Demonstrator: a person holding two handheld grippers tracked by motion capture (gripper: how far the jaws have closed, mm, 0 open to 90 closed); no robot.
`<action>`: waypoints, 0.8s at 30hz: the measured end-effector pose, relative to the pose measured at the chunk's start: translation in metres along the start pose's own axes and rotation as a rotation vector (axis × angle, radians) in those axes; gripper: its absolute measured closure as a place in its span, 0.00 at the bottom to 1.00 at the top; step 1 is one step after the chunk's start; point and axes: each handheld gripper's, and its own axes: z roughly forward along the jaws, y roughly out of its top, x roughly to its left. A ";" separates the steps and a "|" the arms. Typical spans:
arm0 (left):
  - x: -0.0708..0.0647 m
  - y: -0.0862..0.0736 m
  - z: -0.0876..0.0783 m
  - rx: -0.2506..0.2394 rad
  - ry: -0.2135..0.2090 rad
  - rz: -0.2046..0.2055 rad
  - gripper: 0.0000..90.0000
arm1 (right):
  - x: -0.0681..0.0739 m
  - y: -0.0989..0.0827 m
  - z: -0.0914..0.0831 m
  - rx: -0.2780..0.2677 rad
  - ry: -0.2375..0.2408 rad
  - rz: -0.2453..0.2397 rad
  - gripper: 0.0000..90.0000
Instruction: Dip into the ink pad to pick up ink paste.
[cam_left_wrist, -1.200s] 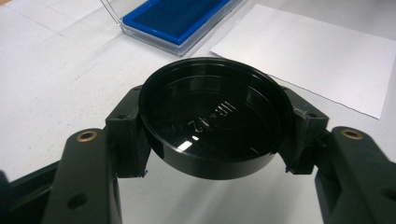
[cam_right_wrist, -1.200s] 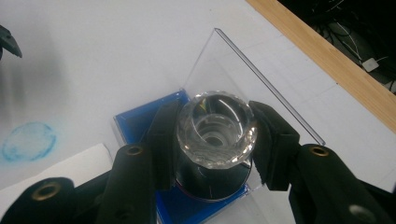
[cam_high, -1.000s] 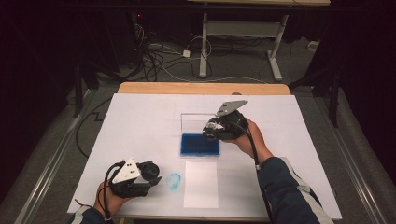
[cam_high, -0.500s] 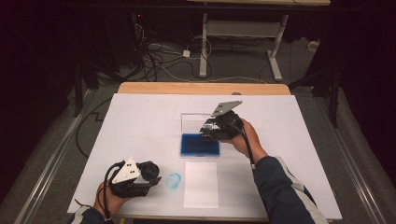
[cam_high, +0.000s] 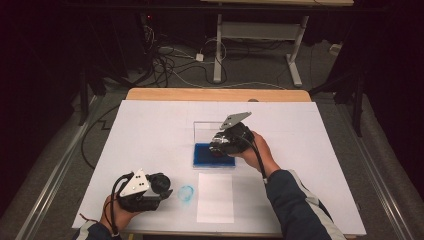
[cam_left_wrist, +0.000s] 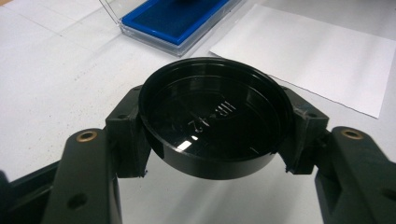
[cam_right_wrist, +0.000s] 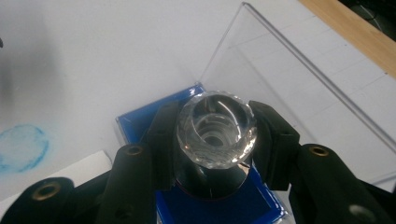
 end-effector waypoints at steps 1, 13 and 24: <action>0.000 0.000 0.000 -0.001 0.000 -0.002 0.40 | 0.000 -0.001 0.002 0.003 0.003 0.000 0.63; 0.000 0.000 0.000 0.007 -0.001 -0.001 0.40 | 0.002 -0.005 0.010 0.010 0.018 0.014 0.63; 0.000 -0.001 0.000 0.010 -0.001 0.000 0.40 | 0.003 -0.008 0.013 0.015 0.018 0.010 0.63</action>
